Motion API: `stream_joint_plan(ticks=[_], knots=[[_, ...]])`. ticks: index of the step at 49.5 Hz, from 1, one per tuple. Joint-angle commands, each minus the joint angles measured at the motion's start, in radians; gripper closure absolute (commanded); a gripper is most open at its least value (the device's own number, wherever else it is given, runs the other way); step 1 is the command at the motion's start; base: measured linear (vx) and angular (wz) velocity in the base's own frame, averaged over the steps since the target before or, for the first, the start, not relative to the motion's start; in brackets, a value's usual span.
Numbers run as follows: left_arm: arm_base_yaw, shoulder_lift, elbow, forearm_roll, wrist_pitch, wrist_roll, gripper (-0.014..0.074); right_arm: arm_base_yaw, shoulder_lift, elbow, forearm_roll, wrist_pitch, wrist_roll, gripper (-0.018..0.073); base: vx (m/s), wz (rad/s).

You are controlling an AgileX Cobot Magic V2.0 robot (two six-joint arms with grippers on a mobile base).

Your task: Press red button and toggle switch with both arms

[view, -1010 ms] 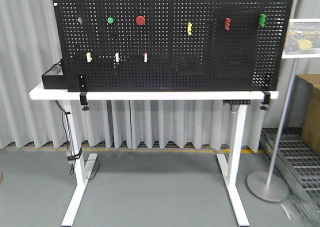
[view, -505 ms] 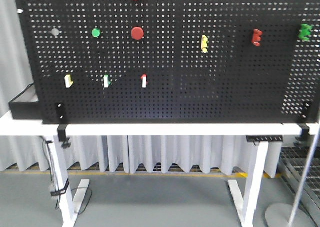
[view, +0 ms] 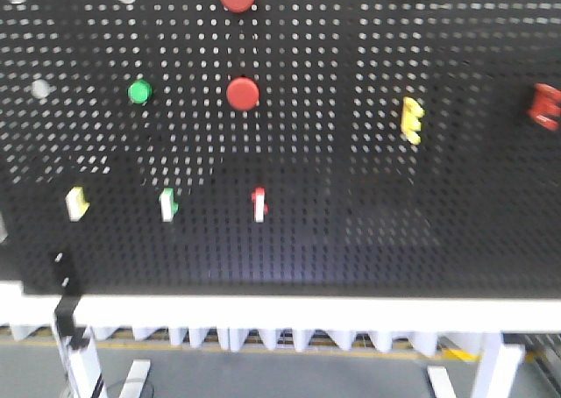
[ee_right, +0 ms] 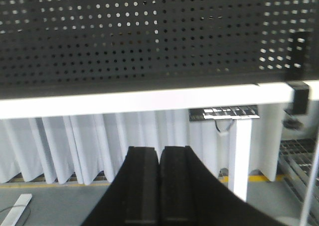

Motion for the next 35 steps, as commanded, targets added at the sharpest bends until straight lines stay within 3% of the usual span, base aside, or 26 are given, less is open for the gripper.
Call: stream_joint_plan(ticks=[1,19,35], knots=[[-0.006,-0.006,0.033,-0.002,-0.082,-0.008,0.0594,-0.004,-0.016,0.011,-0.004,-0.078,-0.007,0.0562,0.43,0.03],[-0.006,-0.006,0.033,-0.002,-0.082,-0.008,0.0594,-0.004,-0.016,0.011,-0.004,-0.078,-0.007,0.0562,0.35,0.00],[-0.006,-0.006,0.033,-0.002,-0.082,-0.008,0.0594,-0.004,-0.016,0.011,-0.004,-0.078,-0.007,0.0562,0.14,-0.04]])
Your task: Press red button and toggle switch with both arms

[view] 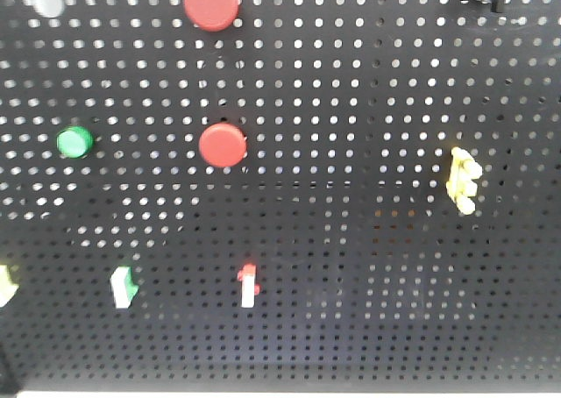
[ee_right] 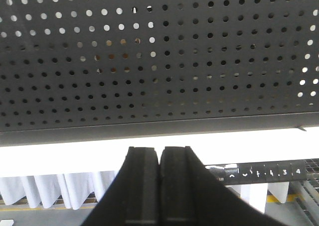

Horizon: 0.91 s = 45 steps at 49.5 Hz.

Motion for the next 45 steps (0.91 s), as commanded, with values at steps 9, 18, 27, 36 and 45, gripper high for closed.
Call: stream_joint_plan(ticks=[9,18,27,36,45], knots=[[-0.006,-0.006,0.033,-0.002,-0.082,-0.008,0.0594,-0.004,-0.016,0.011,-0.004,-0.078,-0.007,0.0562,0.03,-0.01],[-0.006,-0.006,0.033,-0.002,-0.082,-0.008,0.0594,-0.004,-0.016,0.011,-0.011,-0.091,-0.012,0.0562,0.00,0.00],[-0.006,-0.006,0.033,-0.002,-0.094,-0.008,0.0594,-0.004,-0.016,0.010,-0.012,-0.190,-0.012,0.0562,0.00,0.00],[-0.006,-0.006,0.012,-0.048,-0.237,-0.072,0.0594,-0.004,-0.016,-0.010,-0.011,-0.477,-0.008,0.0562,0.00,0.00],[-0.006,0.015,-0.162,-0.089,-0.243,-0.189,0.0594,-0.004,0.011,-0.256,-0.013,-0.406,0.019,0.0562,0.00,0.00]])
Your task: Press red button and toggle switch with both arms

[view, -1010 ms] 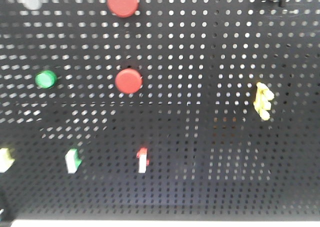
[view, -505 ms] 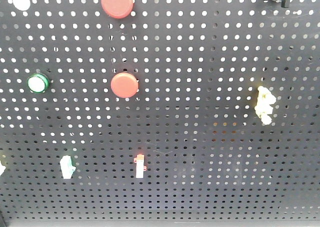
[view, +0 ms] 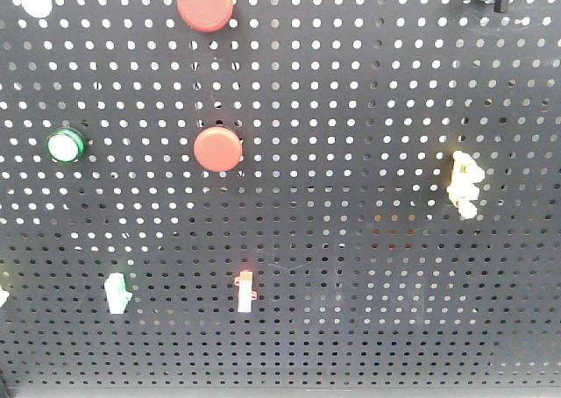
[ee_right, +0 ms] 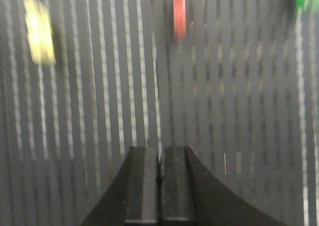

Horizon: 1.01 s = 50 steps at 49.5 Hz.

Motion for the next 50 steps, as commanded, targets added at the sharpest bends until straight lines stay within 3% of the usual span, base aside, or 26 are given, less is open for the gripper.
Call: stream_joint_plan(ticks=[1,14,19,29,37,42,50], knots=[[-0.006,0.027,-0.153,-0.017,-0.074,-0.038,0.0594,-0.004,0.021,-0.191,-0.012,-0.028,0.020,0.0562,0.00,0.00],[-0.006,0.379,-0.669,-0.002,0.098,0.121,0.0594,-0.004,0.358,-0.758,-0.011,0.310,0.009,0.0562,0.00,0.00],[-0.006,0.528,-0.862,-0.002,0.167,0.133,0.0594,-0.004,0.476,-0.904,0.002,0.371,0.014,0.0562,0.00,0.00],[-0.007,0.630,-1.028,-0.017,0.181,0.122,0.0594,-0.004,0.575,-1.018,0.103,0.382,0.015,0.0562,0.00,0.00],[-0.007,0.638,-1.062,-0.154,0.277,0.161,0.0594,-0.004,0.572,-1.014,0.199,0.417,0.015,0.0562,0.00,0.00],[-0.025,0.665,-1.083,-0.338,0.341,0.370,0.0594,-0.004,0.572,-1.014,0.233,0.488,-0.010,0.0562,0.00,0.00],[-0.121,0.779,-1.154,-0.903,0.506,0.990,0.0594,-0.004,0.606,-1.011,0.298,0.581,-0.123,0.0562,0.00,0.00]])
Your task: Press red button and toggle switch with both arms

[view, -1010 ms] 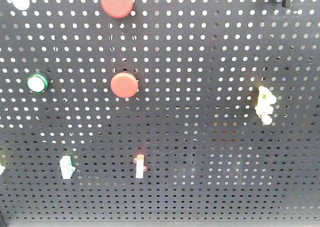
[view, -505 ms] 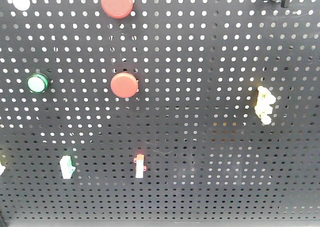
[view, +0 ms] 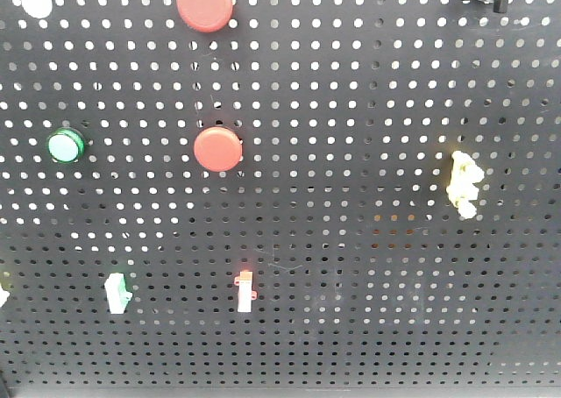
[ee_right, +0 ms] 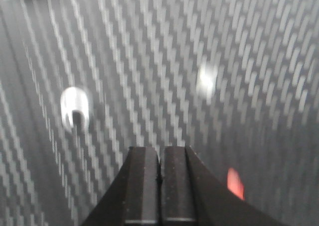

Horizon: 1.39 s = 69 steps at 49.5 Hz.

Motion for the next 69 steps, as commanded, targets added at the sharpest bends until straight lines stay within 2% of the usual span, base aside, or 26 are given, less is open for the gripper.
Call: stream_joint_plan(ticks=[1,5,7,10,17,25,30,42,56,63,69], knots=[[-0.054,0.089,-0.078,-0.386,0.060,0.395,0.0594,-0.004,0.035,-0.026,0.054,-0.034,-0.077,0.0562,0.00,0.00],[-0.089,0.173,-0.129,-0.625,0.176,0.612,0.0594,-0.004,0.055,-0.026,0.120,-0.022,-0.134,0.0562,0.00,0.00],[-0.099,0.221,-0.158,-0.685,0.197,0.658,0.0594,-0.004,0.063,-0.026,0.155,-0.021,-0.161,0.0562,0.00,0.00],[-0.114,0.282,-0.201,-0.728,0.200,0.665,0.0594,-0.004,0.073,-0.026,0.195,-0.020,-0.209,0.0562,0.00,0.00],[-0.165,0.421,-0.330,-0.725,0.227,0.657,0.0594,-0.004,0.086,-0.026,0.266,-0.020,-0.317,0.0562,0.00,0.00],[-0.229,0.545,-0.448,-0.726,0.257,0.653,0.0594,-0.004,0.088,-0.026,0.272,-0.026,-0.351,0.0562,0.00,0.00],[-0.231,0.592,-0.493,-0.722,0.232,0.653,0.0594,-0.004,0.088,-0.026,0.267,-0.027,-0.352,0.0562,0.00,0.00],[-0.231,0.630,-0.508,-0.689,0.054,0.651,0.0594,-0.004,0.088,-0.026,0.267,-0.027,-0.352,0.0562,0.00,0.00],[-0.230,0.664,-0.516,-0.670,0.030,0.651,0.0594,-0.004,0.088,-0.026,0.267,-0.026,-0.352,0.0562,0.00,0.00],[-0.230,0.654,-0.515,-0.656,0.113,0.650,0.0594,-0.004,0.086,-0.026,0.267,-0.007,-0.352,0.0562,0.00,0.00],[-0.230,0.609,-0.502,-0.584,0.239,0.650,0.0594,-0.004,0.085,-0.030,0.272,0.048,-0.377,0.0562,0.00,0.00]])
